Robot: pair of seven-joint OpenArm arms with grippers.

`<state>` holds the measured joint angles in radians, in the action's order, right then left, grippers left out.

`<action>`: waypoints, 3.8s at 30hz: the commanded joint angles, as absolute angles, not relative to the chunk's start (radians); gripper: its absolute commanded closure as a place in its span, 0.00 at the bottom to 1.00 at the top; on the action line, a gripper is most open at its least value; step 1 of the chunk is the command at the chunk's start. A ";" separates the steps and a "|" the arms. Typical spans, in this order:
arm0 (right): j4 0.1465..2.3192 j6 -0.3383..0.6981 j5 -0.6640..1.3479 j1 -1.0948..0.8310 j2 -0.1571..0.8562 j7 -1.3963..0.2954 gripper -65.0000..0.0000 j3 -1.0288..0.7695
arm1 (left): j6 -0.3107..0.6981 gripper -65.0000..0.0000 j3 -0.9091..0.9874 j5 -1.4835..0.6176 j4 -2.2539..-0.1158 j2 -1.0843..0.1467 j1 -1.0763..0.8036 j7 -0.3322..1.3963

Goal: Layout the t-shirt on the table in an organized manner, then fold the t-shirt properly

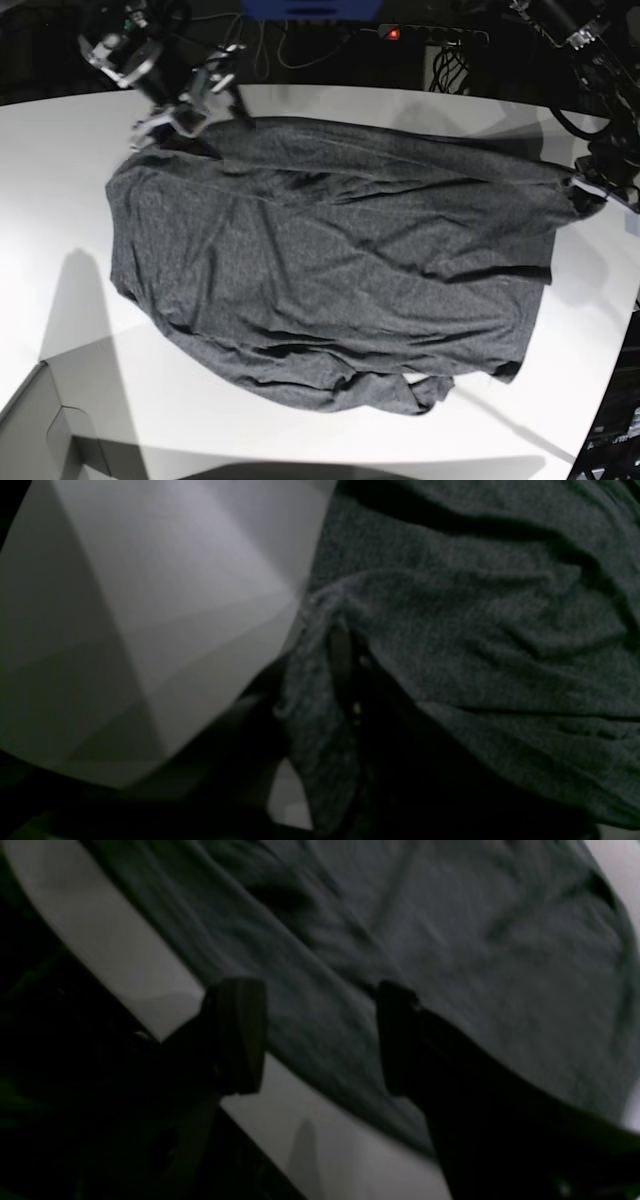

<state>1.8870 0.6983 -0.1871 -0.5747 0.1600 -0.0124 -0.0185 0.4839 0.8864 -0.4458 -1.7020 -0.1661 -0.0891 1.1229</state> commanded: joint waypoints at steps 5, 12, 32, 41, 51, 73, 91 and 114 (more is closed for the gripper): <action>1.882 0.698 -0.173 -0.526 0.122 0.007 0.46 0.091 | 0.487 1.00 0.889 -0.461 -1.718 -0.182 -0.082 1.109; 1.768 0.698 -0.176 -0.421 0.018 -0.076 0.46 0.157 | 0.487 1.00 0.888 -0.461 -1.712 -0.180 -0.082 1.106; 1.550 0.698 -0.176 -0.357 0.015 -0.065 0.65 0.208 | 0.487 1.00 0.888 -0.460 -1.712 -0.180 -0.079 1.102; 1.626 0.698 -0.176 -0.366 0.036 -0.073 1.00 0.203 | 0.487 1.00 0.888 -0.460 -1.712 -0.180 -0.079 1.101; 1.715 0.698 -0.176 -0.320 0.050 -0.096 1.00 0.197 | 0.487 1.00 0.888 -0.461 -1.712 -0.180 -0.079 1.101; 1.702 0.698 -0.176 -0.328 0.051 -0.177 0.57 0.288 | 0.486 1.00 0.888 -0.458 -1.712 -0.180 -0.077 1.101; 1.595 0.698 -0.176 -0.297 0.051 -0.176 0.69 0.282 | 0.486 1.00 0.888 -0.461 -1.712 -0.179 -0.079 1.101; 1.623 0.698 -0.176 -0.321 0.076 -0.176 1.00 0.275 | 0.486 1.00 0.888 -0.461 -1.712 -0.179 -0.074 1.101</action>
